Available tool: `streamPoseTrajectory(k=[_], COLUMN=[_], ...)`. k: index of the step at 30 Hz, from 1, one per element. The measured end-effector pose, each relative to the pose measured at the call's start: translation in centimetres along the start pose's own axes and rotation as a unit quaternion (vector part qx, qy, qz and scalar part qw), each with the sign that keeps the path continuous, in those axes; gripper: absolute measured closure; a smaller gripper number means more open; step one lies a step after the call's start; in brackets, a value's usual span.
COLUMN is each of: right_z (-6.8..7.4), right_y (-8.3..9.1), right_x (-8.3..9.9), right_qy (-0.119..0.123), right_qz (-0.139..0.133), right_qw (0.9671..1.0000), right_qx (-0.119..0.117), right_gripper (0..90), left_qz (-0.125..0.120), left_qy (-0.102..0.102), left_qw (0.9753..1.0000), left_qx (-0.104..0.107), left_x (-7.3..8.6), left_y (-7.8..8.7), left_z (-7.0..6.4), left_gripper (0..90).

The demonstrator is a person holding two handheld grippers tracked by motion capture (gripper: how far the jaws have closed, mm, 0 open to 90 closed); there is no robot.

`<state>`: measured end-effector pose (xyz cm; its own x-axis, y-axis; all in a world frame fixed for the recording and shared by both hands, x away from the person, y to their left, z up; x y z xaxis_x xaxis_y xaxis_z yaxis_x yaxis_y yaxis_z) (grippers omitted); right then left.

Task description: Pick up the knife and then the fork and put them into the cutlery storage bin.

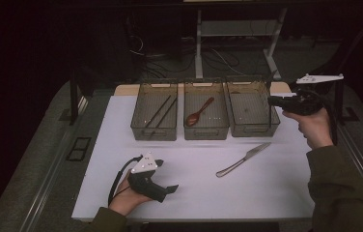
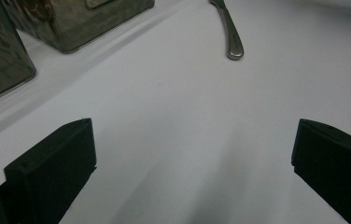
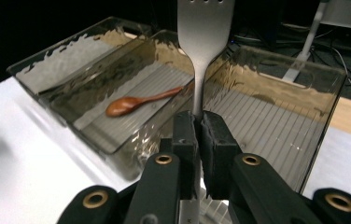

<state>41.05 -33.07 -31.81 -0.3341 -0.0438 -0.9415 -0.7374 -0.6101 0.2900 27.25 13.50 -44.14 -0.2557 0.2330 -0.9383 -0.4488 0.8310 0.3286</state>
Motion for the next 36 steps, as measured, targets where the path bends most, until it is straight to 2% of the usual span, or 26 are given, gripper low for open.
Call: streamPoseTrajectory(k=[7,15,18,23,27,32,36], right_z=[-0.8,-2.2,-2.6,-3.0,-3.2,-3.5,-3.9], right_y=[-1.5,-3.3,-3.8,-4.7,-5.4,-6.1,-6.7], right_x=[-1.2,-1.2,-1.0,-0.5,0.0,0.5,1.1], right_qy=[-0.001,-0.008,-0.008,-0.003,0.014,0.035,0.034], right_qz=[-0.001,0.010,0.019,0.050,0.086,0.129,0.156], right_qw=[0.9999,0.9996,0.9993,0.9981,0.9953,0.9897,0.9857], right_qx=[0.011,0.027,0.031,0.037,0.043,0.052,0.054], right_gripper=[83.7,83.7,83.7,83.7,83.7,83.7,83.7], left_qz=[0.003,0.002,0.002,0.001,0.001,0.001,0.001], left_qy=[-0.002,-0.003,-0.003,-0.004,-0.006,-0.005,-0.008], left_qw=[1.0000,1.0000,1.0000,1.0000,1.0000,1.0000,1.0000], left_qx=[0.000,0.000,-0.001,-0.001,-0.001,0.000,0.002], left_x=[0.1,0.0,0.0,0.0,-0.1,-0.1,-0.1], left_y=[0.1,0.1,0.2,0.2,0.2,0.2,0.1], left_z=[0.1,0.1,0.1,0.1,0.1,0.1,0.0], left_gripper=[0.0,0.0,0.0,0.0,0.0,0.0,0.0])
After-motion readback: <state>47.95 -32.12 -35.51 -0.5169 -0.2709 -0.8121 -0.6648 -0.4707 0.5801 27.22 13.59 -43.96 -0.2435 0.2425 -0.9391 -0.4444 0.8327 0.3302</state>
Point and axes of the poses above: each handheld gripper's, and its own axes: y roughly backward along the jaws, x roughly out of its underside, z roughly to its left, the point moved 1 cm from there along -y, roughly forward along the jaws, and after that the axes turned 14 degrees about -z, right-handed, at the moved point
